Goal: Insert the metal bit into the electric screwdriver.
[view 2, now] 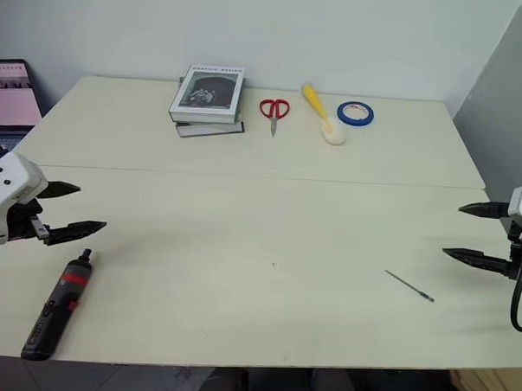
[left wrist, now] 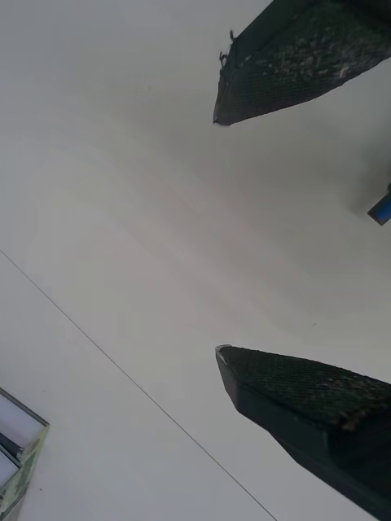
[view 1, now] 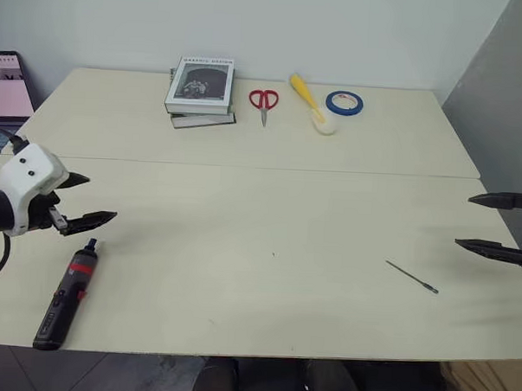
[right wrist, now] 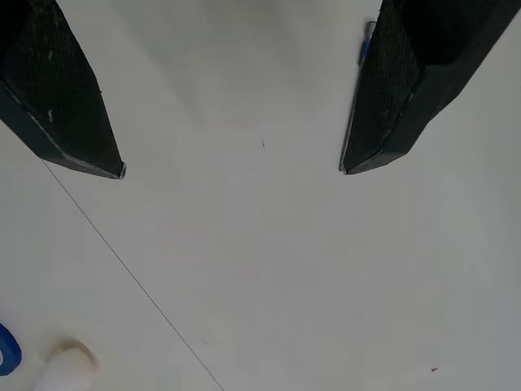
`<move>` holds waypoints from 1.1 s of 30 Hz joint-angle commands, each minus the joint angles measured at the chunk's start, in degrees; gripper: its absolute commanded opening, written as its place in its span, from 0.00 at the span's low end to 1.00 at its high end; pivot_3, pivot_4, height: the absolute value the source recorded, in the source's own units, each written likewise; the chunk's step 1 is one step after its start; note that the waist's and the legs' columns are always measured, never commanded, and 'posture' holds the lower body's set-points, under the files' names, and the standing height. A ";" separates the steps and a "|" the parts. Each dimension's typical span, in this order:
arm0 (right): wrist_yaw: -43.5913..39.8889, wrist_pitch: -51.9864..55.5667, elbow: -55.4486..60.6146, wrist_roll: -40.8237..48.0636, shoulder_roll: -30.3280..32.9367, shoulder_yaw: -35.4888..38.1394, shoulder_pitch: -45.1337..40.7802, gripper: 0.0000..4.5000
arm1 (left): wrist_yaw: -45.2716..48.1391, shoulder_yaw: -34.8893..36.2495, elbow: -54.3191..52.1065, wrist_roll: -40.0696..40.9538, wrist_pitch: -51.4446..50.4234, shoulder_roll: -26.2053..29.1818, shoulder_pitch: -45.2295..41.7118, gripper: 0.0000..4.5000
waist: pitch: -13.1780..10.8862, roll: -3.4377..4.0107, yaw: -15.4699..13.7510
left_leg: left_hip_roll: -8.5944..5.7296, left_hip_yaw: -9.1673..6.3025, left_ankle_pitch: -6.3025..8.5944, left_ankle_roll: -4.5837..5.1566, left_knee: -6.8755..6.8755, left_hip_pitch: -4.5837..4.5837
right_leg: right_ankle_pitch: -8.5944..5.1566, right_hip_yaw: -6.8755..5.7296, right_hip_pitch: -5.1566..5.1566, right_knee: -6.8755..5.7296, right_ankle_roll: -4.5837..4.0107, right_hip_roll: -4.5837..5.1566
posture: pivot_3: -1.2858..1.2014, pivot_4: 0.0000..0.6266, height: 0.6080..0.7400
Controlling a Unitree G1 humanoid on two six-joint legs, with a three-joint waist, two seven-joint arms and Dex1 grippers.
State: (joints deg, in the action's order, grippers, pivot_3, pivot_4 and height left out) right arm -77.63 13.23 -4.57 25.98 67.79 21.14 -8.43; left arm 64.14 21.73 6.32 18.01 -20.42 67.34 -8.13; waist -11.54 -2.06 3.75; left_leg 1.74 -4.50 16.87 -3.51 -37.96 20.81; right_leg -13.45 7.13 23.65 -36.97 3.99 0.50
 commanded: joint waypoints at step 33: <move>1.51 -3.13 6.21 -0.64 -7.29 -6.22 -1.87 1.00 | -8.78 7.12 -10.94 0.13 -7.29 -2.38 4.05 1.00 | 0.00 0.00 0.03 | 0.00 0.00 0.00 0.00 -0.04 -0.02 | 0.19 0.01 -0.02 -0.03 0.31 0.00 | 0.52 0.24 1.00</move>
State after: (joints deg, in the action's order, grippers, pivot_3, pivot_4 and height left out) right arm -76.23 10.52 -1.61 25.29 60.60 15.04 -9.72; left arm 57.24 26.88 -2.86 18.91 -26.89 64.81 -4.03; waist -11.54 -2.05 3.78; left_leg 1.74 -4.51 16.87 -3.51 -38.00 20.78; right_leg -13.25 7.13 23.63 -37.00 4.31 0.50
